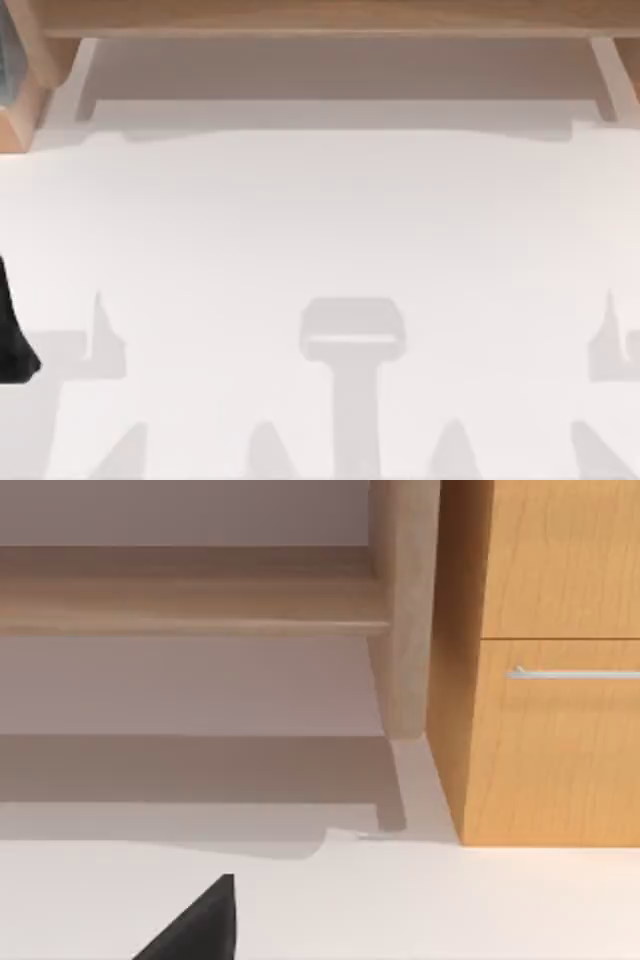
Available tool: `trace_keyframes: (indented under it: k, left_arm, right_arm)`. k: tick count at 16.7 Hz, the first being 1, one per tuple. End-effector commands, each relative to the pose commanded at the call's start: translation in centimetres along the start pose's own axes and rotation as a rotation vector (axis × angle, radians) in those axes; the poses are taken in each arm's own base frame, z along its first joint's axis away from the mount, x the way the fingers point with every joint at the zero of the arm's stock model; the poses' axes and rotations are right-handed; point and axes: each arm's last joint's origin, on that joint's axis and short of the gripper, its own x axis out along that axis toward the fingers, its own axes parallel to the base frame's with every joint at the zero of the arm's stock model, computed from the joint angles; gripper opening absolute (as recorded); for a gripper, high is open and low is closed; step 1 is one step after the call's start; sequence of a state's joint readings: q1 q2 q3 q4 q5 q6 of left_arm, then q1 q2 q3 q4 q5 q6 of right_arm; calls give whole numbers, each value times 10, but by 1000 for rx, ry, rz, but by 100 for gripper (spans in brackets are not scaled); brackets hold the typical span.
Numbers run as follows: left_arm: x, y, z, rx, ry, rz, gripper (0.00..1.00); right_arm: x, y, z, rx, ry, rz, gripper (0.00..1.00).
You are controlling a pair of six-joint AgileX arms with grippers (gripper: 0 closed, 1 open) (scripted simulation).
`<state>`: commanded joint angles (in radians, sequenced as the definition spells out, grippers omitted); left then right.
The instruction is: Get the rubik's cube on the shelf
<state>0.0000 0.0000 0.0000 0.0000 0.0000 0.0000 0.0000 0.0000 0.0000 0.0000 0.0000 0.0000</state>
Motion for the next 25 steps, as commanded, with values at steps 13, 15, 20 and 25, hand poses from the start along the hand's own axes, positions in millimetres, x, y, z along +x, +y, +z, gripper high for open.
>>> trace_keyframes:
  k: [13, 15, 20, 25]
  left_arm:
    - [0, 0, 0, 0, 0, 0, 100]
    - [0, 0, 0, 0, 0, 0, 100]
    - [0, 0, 0, 0, 0, 0, 100]
    - [0, 0, 0, 0, 0, 0, 100]
  right_arm:
    - [64, -21, 93, -525, -67, -37, 100]
    - [102, -34, 101, -674, -45, -34, 100]
    - [205, -85, 72, -1035, 4, -13, 100]
    - [271, -139, 4, -1340, 11, -7, 100]
